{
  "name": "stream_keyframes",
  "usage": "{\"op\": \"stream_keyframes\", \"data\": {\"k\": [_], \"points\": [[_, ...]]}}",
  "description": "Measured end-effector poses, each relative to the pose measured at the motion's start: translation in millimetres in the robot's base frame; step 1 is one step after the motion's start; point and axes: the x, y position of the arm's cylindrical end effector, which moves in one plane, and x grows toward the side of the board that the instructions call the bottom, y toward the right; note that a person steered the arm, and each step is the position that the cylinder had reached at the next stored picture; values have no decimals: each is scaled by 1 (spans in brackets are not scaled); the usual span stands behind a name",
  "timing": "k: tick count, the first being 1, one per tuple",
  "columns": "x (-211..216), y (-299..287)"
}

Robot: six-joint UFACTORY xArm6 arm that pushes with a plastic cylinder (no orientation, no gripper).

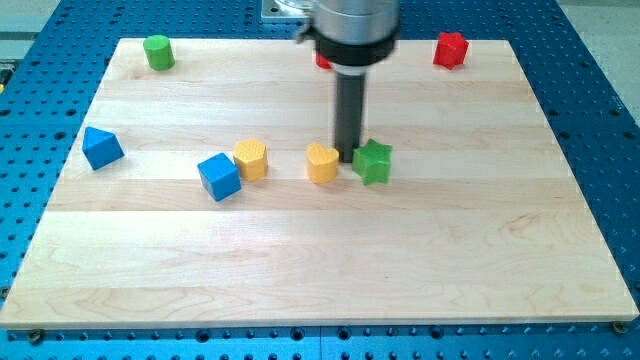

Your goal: Put the green star to the center right of the board

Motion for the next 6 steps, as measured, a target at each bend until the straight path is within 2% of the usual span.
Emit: {"op": "stream_keyframes", "data": {"k": [1, 2, 3, 4, 5, 6], "points": [[16, 55], [35, -28], [66, -44], [79, 27], [28, 67], [14, 102]]}}
